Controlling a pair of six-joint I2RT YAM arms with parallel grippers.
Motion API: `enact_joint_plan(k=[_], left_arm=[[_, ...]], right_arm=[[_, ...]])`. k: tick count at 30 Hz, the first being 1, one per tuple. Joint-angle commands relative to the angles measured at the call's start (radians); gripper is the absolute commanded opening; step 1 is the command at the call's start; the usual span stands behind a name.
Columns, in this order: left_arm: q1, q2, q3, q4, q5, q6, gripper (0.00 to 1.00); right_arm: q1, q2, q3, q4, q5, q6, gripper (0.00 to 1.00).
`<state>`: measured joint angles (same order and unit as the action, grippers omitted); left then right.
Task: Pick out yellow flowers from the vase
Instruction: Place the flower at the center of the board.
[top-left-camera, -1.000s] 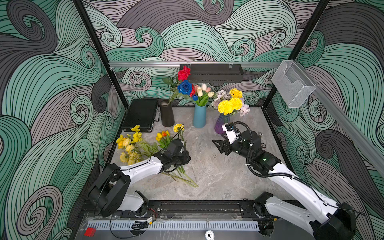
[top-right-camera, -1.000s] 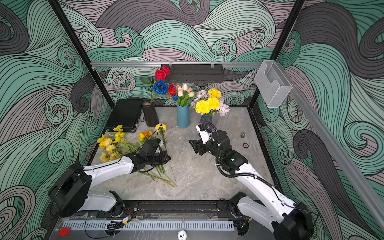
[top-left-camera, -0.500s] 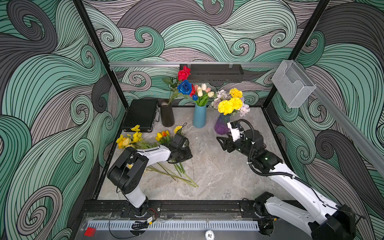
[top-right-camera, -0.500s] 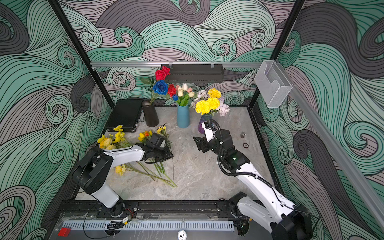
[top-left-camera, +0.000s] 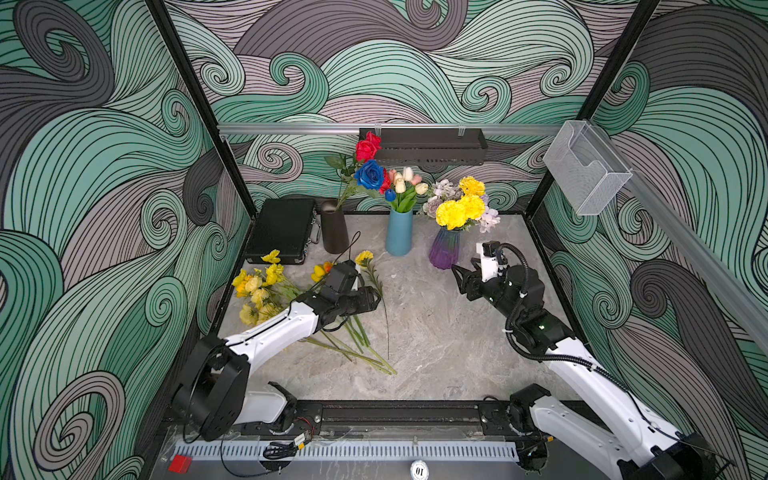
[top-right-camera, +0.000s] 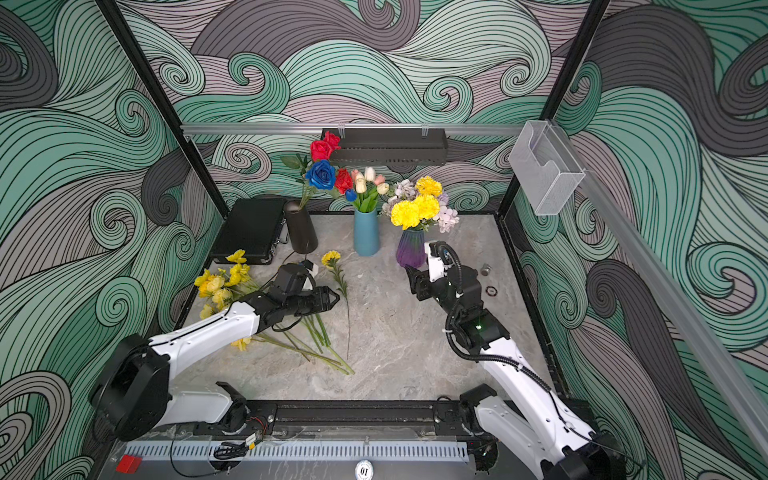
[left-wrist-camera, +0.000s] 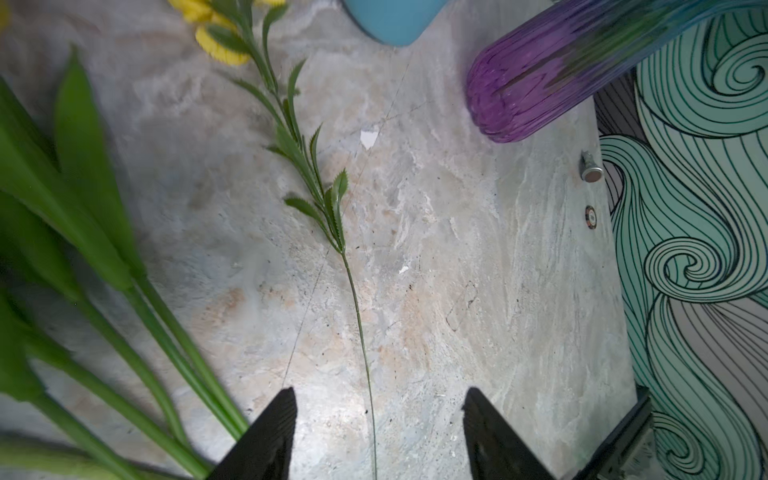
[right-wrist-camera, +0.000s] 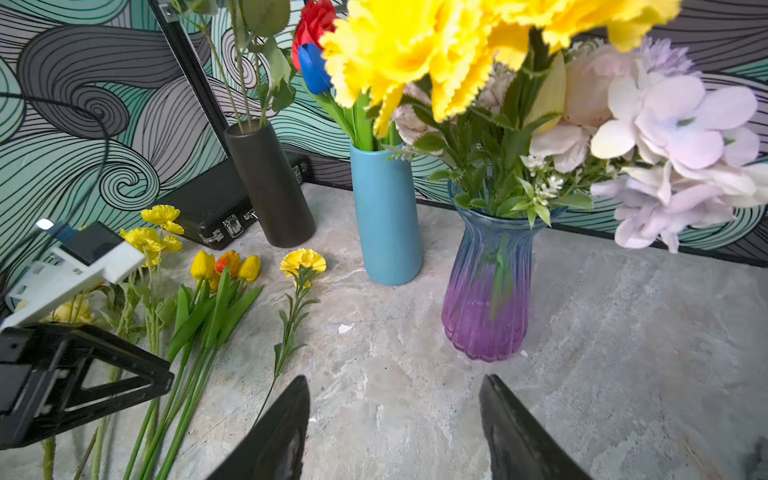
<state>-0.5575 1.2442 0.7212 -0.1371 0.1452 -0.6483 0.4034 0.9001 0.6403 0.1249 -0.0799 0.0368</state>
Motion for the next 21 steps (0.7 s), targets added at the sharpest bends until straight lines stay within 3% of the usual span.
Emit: enact_joint_plan(k=[1, 5, 8, 14, 21], left_arm=[[0.010, -0.107, -0.042, 0.044, -0.098, 0.113, 0.70], [0.022, -0.239, -0.127, 0.088, -0.157, 0.197, 0.79], [0.045, -0.305, -0.192, 0.125, -0.164, 0.246, 0.83], [0.065, -0.379, -0.276, 0.183, -0.163, 0.318, 0.85], [0.114, -0.474, -0.385, 0.264, -0.110, 0.354, 0.90]], right_arm=[[-0.005, 0.022, -0.033, 0.234, -0.056, -0.089, 0.65], [-0.004, 0.082, -0.110, 0.532, -0.062, -0.156, 0.65], [-0.005, 0.155, -0.112, 0.656, -0.029, -0.214, 0.64], [-0.013, 0.320, -0.068, 0.799, 0.004, -0.288, 0.63], [-0.042, 0.443, 0.014, 0.839, 0.030, -0.288, 0.62]])
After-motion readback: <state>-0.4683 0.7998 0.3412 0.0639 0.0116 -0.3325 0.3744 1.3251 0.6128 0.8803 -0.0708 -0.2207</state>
